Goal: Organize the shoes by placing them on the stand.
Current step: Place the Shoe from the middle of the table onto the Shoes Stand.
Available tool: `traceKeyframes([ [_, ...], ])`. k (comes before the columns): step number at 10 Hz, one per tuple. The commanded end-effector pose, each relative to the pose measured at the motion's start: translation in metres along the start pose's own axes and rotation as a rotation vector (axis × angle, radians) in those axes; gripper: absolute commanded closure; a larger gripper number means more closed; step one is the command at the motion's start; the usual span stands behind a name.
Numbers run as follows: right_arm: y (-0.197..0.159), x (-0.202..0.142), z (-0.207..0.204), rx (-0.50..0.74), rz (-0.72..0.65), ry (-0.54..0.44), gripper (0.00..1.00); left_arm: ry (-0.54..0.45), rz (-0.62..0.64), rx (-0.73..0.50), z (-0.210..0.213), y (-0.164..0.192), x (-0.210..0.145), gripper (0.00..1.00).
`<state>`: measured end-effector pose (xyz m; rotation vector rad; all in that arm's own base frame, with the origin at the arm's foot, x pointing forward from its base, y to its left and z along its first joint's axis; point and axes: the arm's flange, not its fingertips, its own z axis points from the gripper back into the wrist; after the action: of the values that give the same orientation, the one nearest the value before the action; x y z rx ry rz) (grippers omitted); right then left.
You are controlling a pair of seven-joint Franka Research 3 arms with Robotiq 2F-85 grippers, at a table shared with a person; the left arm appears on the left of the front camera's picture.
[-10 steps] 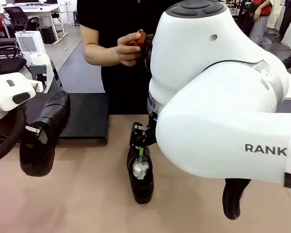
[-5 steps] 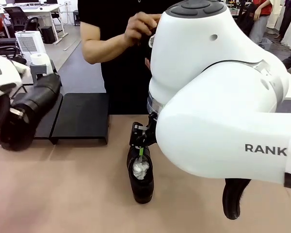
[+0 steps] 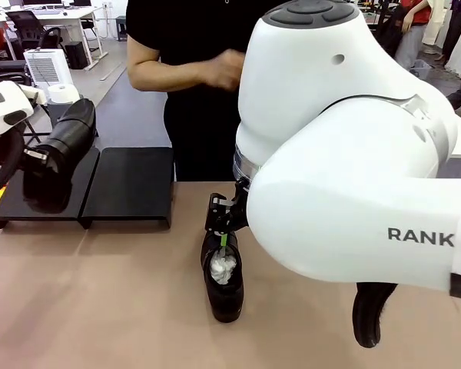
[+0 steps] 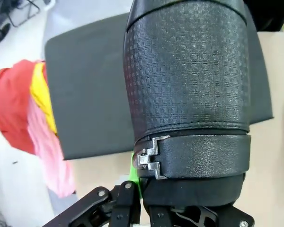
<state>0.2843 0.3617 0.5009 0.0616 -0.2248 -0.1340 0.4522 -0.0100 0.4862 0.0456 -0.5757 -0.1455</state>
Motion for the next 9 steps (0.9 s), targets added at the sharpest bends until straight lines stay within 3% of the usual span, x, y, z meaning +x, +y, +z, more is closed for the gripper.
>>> traceKeyframes([
  [1, 0.003, 0.001, 0.002, 0.007, -0.019, 0.005, 0.00, -0.023, 0.052, -0.060, -0.014, 0.004, 0.013, 1.00],
  [5, 0.003, 0.001, 0.002, 0.007, -0.019, 0.005, 0.00, -0.071, 0.147, -0.076, -0.045, -0.002, 0.029, 1.00],
  [9, 0.003, 0.001, 0.002, 0.007, -0.019, 0.005, 0.00, -0.029, 0.152, -0.088, -0.083, -0.010, 0.041, 1.00],
])
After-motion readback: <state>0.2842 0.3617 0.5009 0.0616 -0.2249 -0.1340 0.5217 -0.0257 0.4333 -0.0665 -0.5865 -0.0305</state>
